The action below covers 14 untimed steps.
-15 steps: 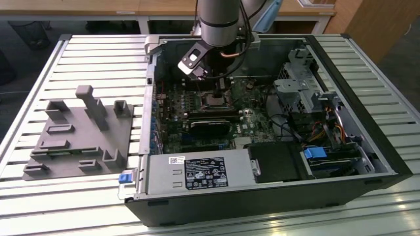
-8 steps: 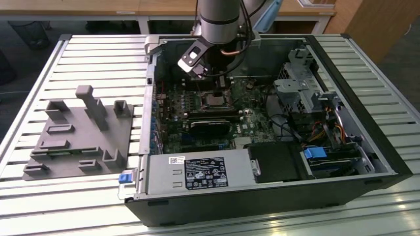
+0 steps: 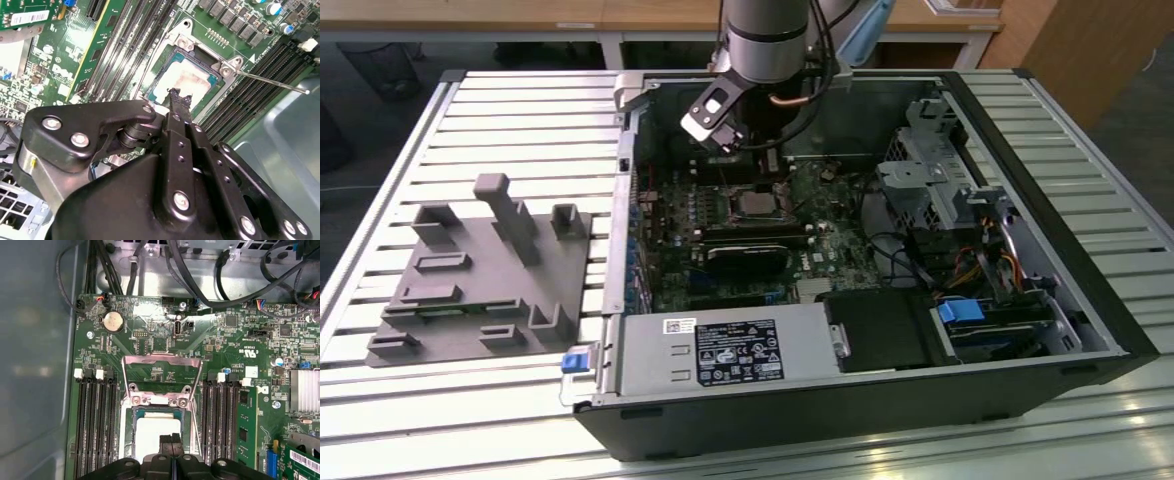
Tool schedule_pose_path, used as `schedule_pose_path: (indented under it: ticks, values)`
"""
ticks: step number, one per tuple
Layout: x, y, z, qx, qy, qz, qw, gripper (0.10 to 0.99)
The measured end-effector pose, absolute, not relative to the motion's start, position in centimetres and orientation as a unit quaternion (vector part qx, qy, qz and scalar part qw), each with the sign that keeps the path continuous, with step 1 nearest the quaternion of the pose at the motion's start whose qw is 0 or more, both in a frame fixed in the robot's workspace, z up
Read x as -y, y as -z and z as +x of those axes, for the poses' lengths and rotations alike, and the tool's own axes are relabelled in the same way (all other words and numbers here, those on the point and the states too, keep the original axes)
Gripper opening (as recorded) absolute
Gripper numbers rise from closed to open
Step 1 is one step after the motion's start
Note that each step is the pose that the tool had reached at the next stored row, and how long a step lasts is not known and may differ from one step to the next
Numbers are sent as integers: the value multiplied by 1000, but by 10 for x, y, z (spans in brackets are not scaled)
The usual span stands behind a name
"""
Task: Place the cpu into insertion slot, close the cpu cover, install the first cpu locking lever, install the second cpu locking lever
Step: 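Close the cpu cover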
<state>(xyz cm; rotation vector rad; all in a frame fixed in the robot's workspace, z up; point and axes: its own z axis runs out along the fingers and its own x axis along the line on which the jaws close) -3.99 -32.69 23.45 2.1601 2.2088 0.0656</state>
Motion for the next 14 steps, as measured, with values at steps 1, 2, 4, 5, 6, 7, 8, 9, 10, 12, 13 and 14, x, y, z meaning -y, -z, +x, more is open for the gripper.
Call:
schedule_pose_path:
  ticks: [1, 2, 4, 5, 6, 7, 8, 9, 10, 12, 13, 14]
  values:
    - [327, -236, -40, -715, -21, 699, 26, 106]
    - [327, -237, -40, -715, -21, 699, 26, 106]
    - [327, -240, -40, -715, -21, 699, 25, 106]
    - [327, -241, -40, -715, -21, 699, 25, 106]
    - [327, -242, -40, -715, -21, 699, 25, 106]
    - [327, -243, -40, -715, -21, 699, 25, 106]
    - [327, -244, -40, -715, -21, 699, 25, 106]
    - [327, -245, -40, -715, -21, 699, 25, 106]
    - [327, -247, -40, -715, -21, 699, 25, 106]
    - [327, -249, -40, -715, -21, 699, 25, 106]
    - [327, -250, -40, -715, -21, 699, 25, 106]
    - [327, -251, -40, -715, -21, 699, 25, 106]
